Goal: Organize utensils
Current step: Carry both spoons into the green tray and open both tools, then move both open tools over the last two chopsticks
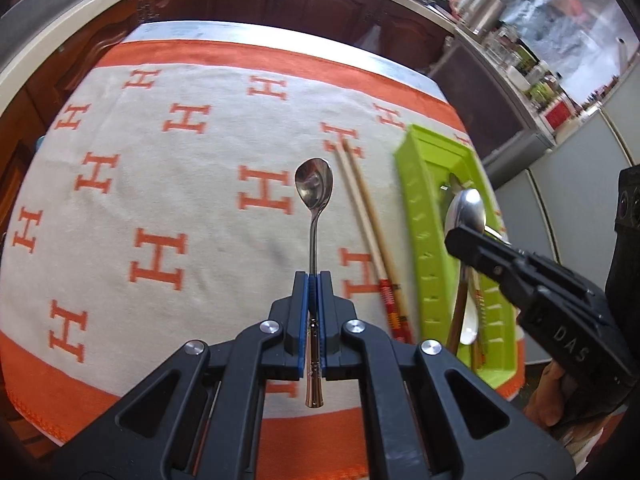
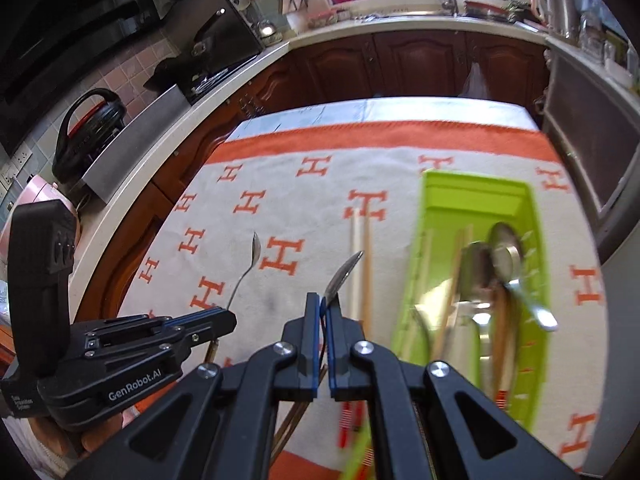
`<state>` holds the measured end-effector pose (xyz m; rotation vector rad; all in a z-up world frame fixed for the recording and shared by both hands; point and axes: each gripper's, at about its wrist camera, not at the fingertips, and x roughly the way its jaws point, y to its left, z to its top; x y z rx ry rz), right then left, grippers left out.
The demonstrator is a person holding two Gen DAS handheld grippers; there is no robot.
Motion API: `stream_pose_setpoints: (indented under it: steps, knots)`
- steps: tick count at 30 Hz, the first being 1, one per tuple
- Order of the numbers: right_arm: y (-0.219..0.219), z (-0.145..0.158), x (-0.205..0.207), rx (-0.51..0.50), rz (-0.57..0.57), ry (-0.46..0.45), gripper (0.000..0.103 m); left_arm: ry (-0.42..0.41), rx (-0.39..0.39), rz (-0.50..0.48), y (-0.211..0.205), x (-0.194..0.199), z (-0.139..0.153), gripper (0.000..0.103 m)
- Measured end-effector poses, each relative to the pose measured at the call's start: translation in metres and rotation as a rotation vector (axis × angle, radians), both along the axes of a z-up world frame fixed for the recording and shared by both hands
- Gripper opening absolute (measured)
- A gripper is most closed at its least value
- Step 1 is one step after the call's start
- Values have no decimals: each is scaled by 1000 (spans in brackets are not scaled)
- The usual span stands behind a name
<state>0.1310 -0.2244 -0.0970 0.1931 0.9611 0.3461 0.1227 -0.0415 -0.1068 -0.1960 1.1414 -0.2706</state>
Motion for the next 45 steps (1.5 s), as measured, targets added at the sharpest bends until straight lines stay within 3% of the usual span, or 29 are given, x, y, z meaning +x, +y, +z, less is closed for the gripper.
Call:
stream_pose_setpoints:
  steps: [8,15,19,22,32,34,38,45]
  knots:
    - [-57,-6,1,-141,-56,-10,3,31,-66,-152,-80,6,12,2]
    - [-57,-38,6,-247,-11,65,3,90,-81,-172,-126,21,0,2]
    - [-63,-46,9,-214,-41,107,4,124,-56,-173,-140,26,-19,2]
    - [-76,-42,8,-124,-94,111,6,132,-35,-180,-144,24,-30,2]
    - [-72,-30,-4,-55,-169,107,7,56,33,-189,-124,6,-6,4]
    - [-65,-28,-7,-58,-162,106,7,50,35,-181,-113,3,0,9]
    - [-49,-23,-16,-70,-150,94,7,27,49,-146,-87,-6,8,32]
    - [-21,-17,-31,-75,-130,84,7,-31,97,-95,-49,-21,17,38]
